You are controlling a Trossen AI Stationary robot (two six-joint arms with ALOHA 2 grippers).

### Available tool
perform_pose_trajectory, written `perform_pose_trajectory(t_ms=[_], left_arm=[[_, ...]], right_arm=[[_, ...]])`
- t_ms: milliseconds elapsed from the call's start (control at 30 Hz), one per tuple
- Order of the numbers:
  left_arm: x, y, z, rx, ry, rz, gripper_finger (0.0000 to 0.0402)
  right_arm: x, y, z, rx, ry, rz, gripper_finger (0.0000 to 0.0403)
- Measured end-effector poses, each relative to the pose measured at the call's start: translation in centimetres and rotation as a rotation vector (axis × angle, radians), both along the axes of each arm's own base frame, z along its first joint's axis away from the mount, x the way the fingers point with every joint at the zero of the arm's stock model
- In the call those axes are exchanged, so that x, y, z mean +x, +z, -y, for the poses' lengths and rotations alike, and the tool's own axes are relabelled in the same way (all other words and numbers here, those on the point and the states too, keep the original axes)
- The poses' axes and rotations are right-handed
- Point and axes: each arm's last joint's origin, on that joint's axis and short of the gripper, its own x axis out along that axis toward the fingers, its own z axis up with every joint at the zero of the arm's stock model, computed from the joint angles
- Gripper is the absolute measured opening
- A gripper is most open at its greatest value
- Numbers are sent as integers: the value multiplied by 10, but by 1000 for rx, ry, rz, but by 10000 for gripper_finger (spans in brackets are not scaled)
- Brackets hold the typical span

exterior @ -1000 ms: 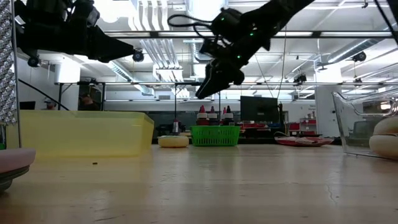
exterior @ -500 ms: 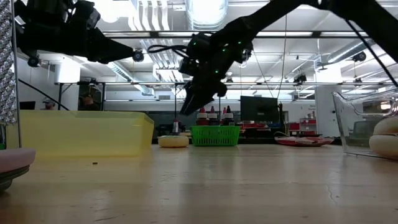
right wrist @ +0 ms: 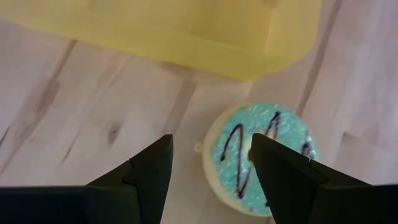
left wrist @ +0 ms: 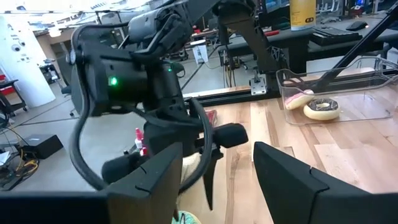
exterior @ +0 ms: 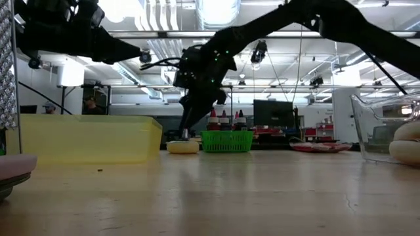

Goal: Pick & Place Food Item
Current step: Put the blue donut into the transparent bin

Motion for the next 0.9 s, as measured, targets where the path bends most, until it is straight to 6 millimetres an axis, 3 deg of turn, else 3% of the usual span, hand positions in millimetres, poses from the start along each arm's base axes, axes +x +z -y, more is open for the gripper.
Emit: perform_pose_trajectory(t_ms=[333, 533, 733, 900], left_arm=[[0, 0, 0, 3, -1, 1, 202], [-1, 1, 0, 6, -1, 6, 202], [-2, 3, 1, 22, 0, 20, 202], [-2, 3, 0, -2, 22, 27, 202]], right_arm=[[3, 1, 10, 27, 21, -5, 214], [-11, 11, 13, 65, 55, -93, 210], [-23, 21, 32, 226, 41, -32, 177], [-27, 21, 29, 399, 65, -12, 159]])
